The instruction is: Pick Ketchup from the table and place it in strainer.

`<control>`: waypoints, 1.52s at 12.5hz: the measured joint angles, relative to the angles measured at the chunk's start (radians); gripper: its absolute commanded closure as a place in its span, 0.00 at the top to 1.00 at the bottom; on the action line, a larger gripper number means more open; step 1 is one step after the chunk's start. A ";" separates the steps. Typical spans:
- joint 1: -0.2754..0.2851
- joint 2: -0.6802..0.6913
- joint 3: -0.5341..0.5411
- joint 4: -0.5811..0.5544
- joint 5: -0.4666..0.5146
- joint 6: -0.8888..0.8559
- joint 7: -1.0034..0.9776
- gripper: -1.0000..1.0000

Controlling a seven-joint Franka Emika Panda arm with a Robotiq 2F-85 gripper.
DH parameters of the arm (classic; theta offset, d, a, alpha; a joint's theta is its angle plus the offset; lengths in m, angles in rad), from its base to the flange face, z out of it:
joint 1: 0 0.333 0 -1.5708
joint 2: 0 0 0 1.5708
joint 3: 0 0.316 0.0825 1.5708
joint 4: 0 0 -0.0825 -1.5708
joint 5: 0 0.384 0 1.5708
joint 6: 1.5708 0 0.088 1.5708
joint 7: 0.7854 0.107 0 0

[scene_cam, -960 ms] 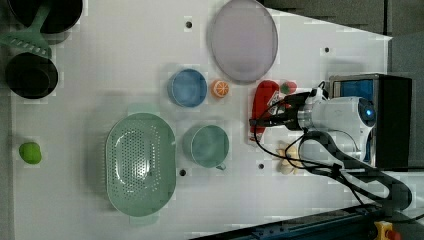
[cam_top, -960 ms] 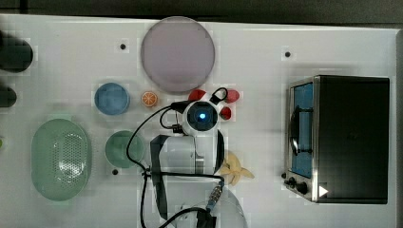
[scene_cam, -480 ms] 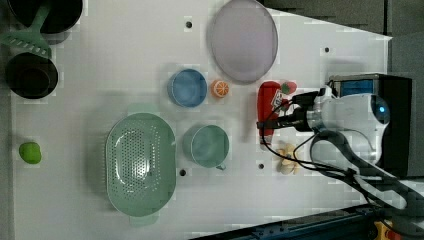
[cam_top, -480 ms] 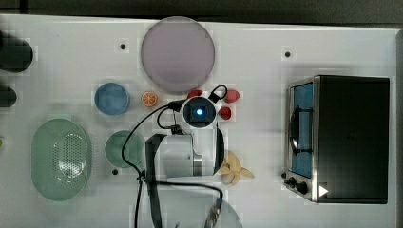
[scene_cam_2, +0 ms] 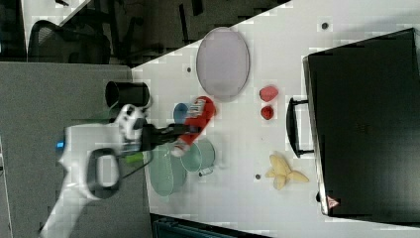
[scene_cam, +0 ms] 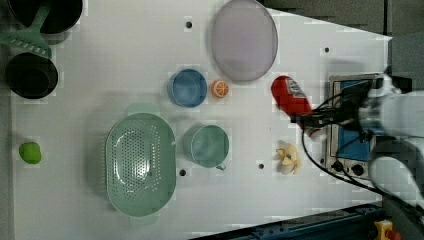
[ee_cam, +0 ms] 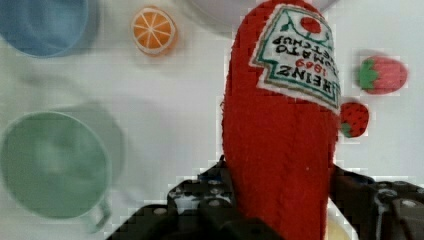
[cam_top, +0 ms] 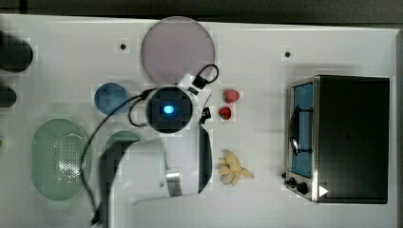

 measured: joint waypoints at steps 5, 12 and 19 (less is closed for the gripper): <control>0.011 -0.123 0.108 0.084 0.016 -0.188 0.211 0.61; 0.055 0.039 0.455 0.078 0.070 -0.031 0.650 0.61; 0.115 0.356 0.560 0.080 0.067 0.304 0.894 0.87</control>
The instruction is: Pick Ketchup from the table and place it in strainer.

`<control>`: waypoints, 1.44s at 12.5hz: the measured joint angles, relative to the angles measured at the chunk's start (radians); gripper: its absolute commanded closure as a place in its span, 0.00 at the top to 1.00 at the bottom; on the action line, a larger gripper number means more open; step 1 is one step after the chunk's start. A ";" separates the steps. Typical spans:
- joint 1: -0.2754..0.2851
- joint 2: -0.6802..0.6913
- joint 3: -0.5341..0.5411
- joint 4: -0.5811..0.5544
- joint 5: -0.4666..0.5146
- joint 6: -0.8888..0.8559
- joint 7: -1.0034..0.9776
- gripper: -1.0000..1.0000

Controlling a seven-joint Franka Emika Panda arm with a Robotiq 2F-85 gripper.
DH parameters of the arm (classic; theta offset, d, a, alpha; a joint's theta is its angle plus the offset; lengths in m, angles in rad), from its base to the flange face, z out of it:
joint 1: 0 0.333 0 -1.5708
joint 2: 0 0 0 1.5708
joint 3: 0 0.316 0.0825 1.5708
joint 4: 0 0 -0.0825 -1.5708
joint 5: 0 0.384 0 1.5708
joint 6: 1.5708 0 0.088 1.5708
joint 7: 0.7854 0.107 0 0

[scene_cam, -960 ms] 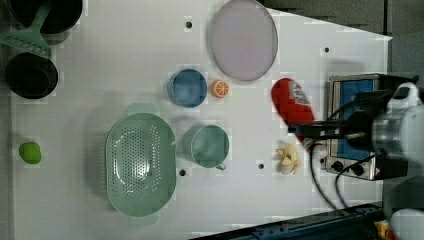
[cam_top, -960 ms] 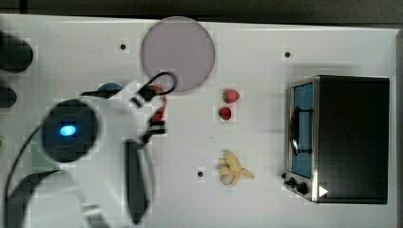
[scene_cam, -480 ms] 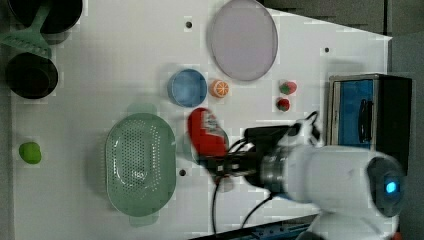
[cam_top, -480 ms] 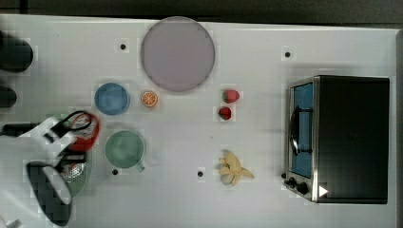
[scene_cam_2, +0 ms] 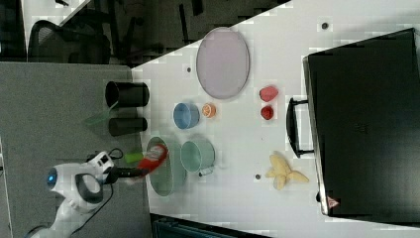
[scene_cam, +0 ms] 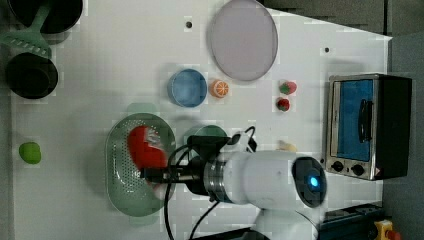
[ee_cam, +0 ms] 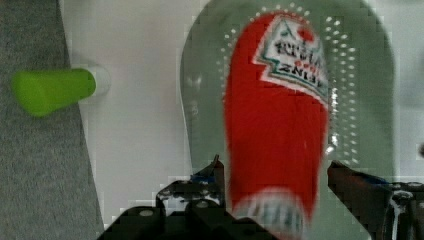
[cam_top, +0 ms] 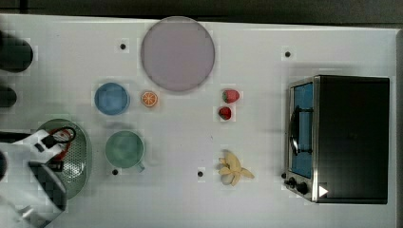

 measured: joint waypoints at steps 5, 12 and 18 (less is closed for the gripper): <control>-0.021 0.134 -0.038 -0.016 -0.073 0.076 0.041 1.00; -0.145 -0.192 -0.047 -0.014 -0.070 -0.249 0.162 1.00; -0.271 -0.532 -0.247 0.104 -0.061 -0.516 0.170 1.00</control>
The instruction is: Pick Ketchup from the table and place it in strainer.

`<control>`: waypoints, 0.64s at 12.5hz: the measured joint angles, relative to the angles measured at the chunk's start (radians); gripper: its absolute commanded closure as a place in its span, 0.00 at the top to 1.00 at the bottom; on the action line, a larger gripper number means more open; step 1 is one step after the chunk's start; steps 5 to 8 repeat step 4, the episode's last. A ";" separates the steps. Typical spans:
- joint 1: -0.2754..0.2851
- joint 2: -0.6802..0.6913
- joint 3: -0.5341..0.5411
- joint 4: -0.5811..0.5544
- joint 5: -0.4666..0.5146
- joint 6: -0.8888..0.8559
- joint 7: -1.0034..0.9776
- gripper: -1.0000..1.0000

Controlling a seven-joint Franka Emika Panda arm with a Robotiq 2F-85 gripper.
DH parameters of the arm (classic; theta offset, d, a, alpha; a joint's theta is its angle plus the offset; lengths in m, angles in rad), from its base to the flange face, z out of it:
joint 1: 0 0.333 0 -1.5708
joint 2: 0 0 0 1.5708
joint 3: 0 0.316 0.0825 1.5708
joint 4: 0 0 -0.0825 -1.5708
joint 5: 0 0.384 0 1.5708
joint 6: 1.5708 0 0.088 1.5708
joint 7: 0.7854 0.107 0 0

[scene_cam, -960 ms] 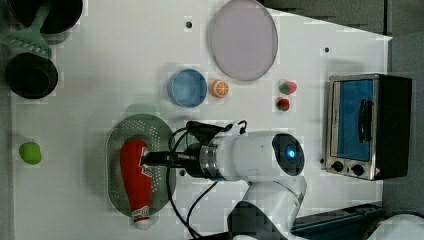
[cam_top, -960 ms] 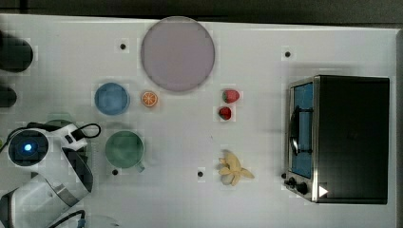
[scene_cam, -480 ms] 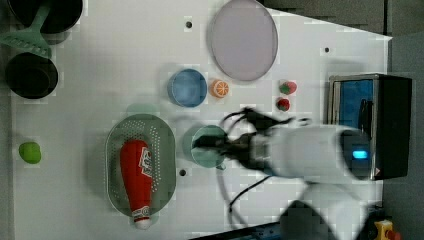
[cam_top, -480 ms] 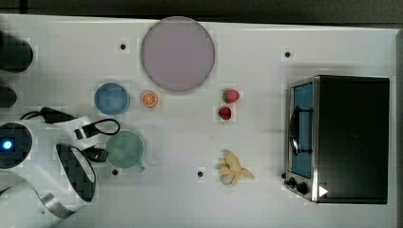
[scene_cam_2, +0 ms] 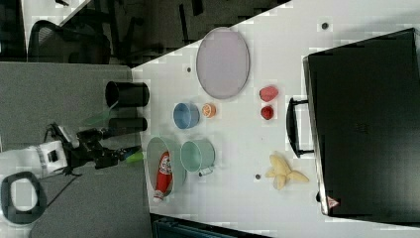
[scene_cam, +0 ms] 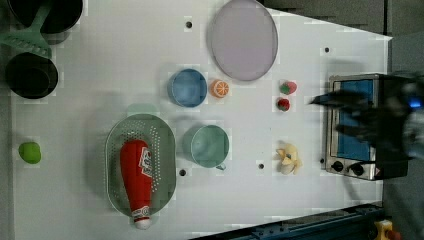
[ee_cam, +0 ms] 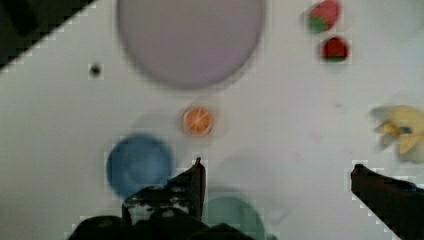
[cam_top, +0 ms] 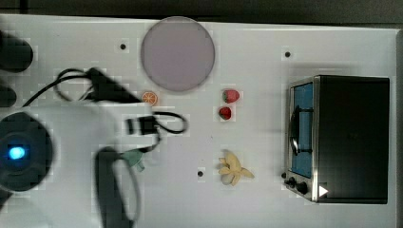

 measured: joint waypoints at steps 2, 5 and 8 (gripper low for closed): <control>-0.017 -0.018 -0.106 0.041 0.026 -0.060 0.003 1.00; -0.043 -0.002 -0.200 0.085 0.056 -0.144 0.003 1.00; -0.043 -0.002 -0.200 0.085 0.056 -0.144 0.003 1.00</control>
